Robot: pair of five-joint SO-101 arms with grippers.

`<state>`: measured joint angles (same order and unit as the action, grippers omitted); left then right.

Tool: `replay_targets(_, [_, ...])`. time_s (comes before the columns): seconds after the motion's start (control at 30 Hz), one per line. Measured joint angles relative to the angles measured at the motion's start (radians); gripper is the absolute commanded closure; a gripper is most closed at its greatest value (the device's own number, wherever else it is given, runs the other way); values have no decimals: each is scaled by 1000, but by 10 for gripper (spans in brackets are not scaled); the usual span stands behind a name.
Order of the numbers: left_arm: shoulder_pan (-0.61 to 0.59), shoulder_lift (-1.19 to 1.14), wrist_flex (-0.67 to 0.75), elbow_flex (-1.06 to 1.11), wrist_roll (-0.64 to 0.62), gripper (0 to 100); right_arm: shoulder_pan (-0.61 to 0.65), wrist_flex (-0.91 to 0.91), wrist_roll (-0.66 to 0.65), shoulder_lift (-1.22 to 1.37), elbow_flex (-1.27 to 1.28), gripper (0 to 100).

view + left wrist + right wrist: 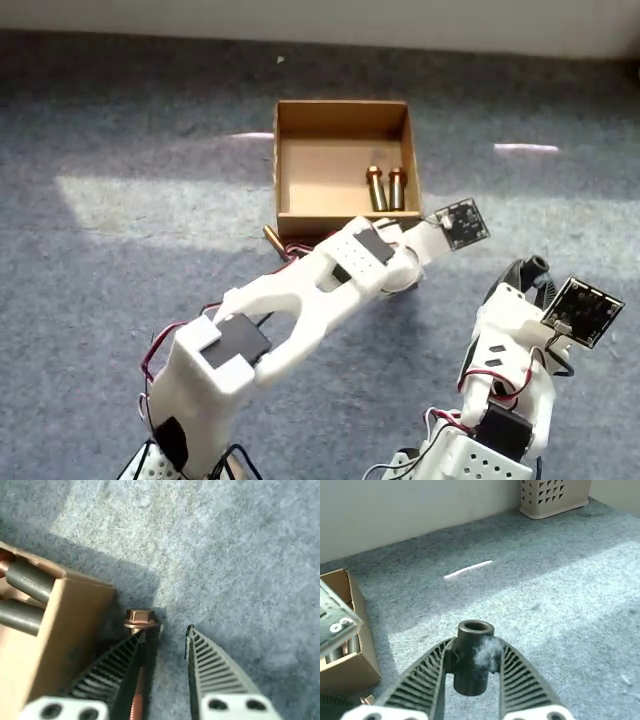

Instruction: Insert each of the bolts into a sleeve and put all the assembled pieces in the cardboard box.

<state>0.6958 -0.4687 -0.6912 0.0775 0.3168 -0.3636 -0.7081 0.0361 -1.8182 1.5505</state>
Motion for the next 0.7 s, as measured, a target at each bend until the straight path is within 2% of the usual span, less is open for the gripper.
replay_targets(0.13, [-8,-48,-37,-75,0,860,0,0,0,0,0,993])
replay_targets(0.3, [-14,-112,-167,-187,0,865,0,0,0,0,0,993])
replay_targets(0.43, [-17,-143,-287,-262,0,947,0,0,0,0,0,993])
replay_targets(0.7, [-17,-144,-416,-275,0,965,0,0,0,0,0,993])
